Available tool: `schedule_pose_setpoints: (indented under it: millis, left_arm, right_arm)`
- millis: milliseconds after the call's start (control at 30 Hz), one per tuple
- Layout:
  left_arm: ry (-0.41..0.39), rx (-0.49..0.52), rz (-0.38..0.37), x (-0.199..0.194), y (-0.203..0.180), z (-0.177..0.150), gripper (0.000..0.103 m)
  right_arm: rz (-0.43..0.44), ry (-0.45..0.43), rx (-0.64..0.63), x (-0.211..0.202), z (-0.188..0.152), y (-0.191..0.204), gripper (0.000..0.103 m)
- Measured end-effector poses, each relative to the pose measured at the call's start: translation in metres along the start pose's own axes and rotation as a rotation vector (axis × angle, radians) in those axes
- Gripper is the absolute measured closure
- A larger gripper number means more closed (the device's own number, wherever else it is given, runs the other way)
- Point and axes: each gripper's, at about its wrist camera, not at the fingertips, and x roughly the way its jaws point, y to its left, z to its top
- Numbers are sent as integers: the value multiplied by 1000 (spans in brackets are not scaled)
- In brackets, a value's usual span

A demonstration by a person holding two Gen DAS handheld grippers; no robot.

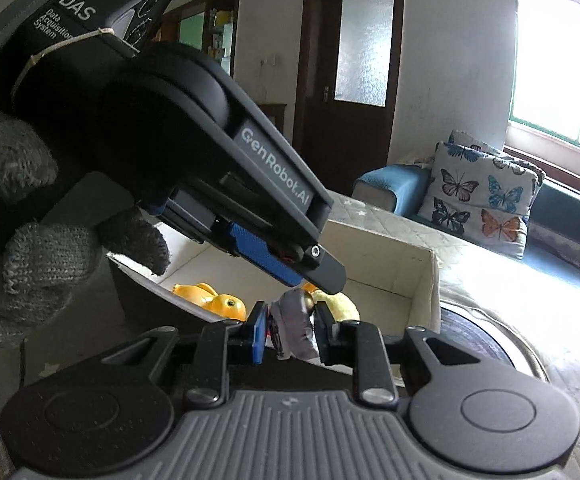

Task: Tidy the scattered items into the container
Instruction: 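Carry the white figure with the left tool into the white box, then open the left tool to release the white figure in the box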

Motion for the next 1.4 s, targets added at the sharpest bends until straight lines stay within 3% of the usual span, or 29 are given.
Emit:
schedule_pose_setpoints:
  millis: [800, 1400]
  left_arm:
    - [8, -38, 1, 20, 23, 9, 73]
    - [-12, -8, 6, -2, 11, -7, 71]
  right_arm:
    - [3, 39, 39, 18, 3, -3, 78]
    - [-27, 22, 22, 0, 0, -1, 60]
